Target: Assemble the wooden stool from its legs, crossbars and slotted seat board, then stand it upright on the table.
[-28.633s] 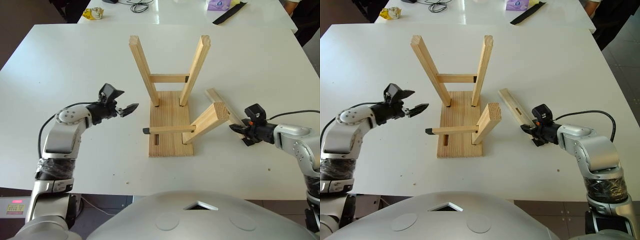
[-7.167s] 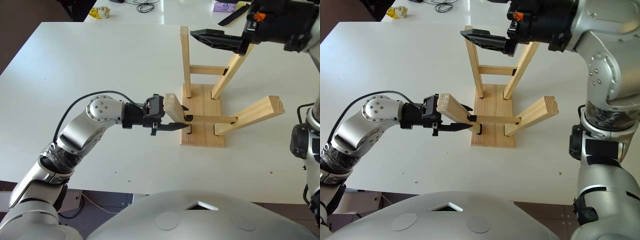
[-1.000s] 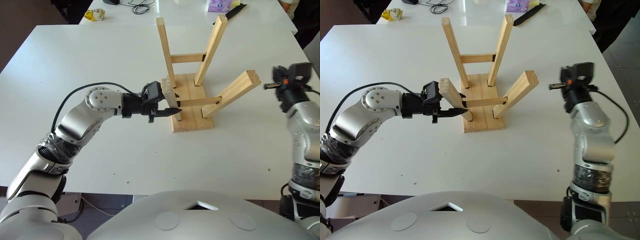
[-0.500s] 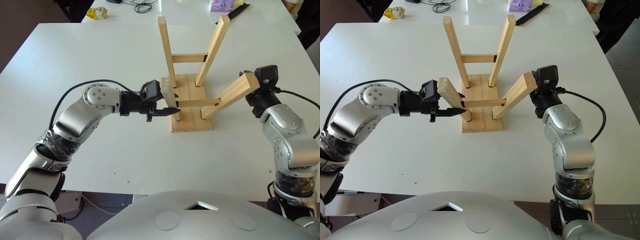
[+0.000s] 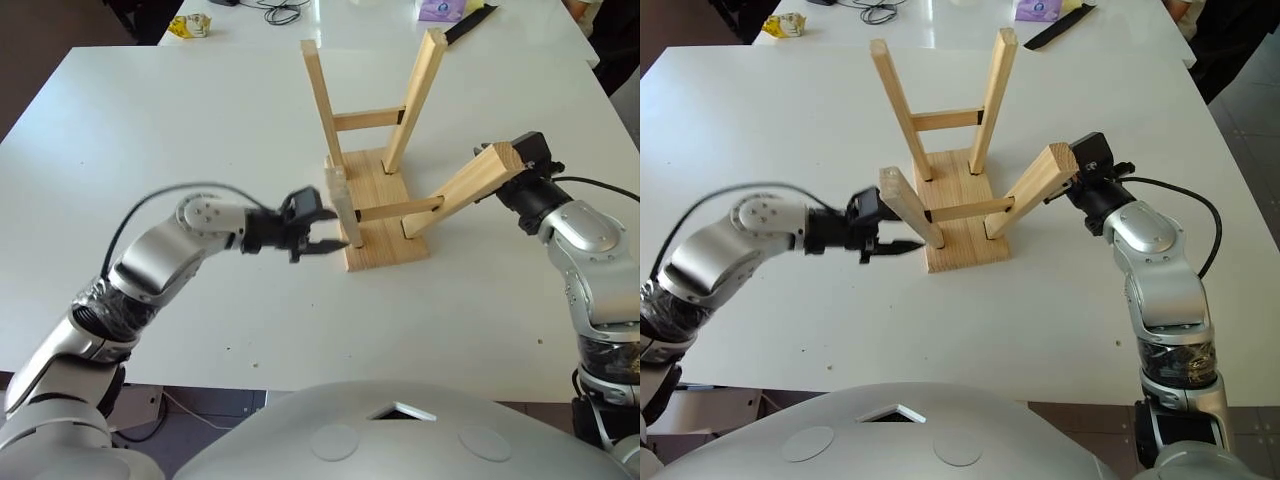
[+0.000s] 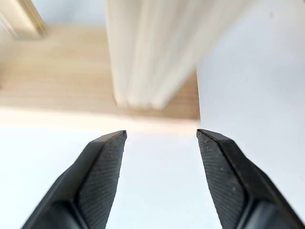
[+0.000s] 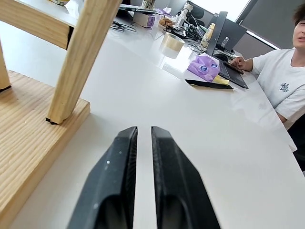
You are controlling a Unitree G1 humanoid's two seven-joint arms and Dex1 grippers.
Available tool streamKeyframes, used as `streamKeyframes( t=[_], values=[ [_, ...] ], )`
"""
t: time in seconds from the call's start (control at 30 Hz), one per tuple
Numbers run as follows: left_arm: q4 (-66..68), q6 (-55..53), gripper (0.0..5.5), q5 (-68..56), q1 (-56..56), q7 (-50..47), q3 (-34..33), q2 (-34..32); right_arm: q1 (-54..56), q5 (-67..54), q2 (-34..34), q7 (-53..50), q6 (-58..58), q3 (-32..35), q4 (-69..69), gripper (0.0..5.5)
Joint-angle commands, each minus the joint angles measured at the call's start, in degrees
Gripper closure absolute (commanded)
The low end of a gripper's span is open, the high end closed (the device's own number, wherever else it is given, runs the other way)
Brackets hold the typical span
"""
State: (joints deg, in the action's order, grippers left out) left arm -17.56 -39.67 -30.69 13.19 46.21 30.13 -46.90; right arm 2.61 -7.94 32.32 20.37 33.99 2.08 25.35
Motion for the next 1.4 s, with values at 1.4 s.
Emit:
streamKeyframes(
  t=[1.4],
  values=[
    [81.39,55.01,1.14,28.07,33.06,-15.95,-26.5,28.92,-18.18,1.21,15.97,29.18,-12.37,-11.87,6.55,4.98]
  ],
)
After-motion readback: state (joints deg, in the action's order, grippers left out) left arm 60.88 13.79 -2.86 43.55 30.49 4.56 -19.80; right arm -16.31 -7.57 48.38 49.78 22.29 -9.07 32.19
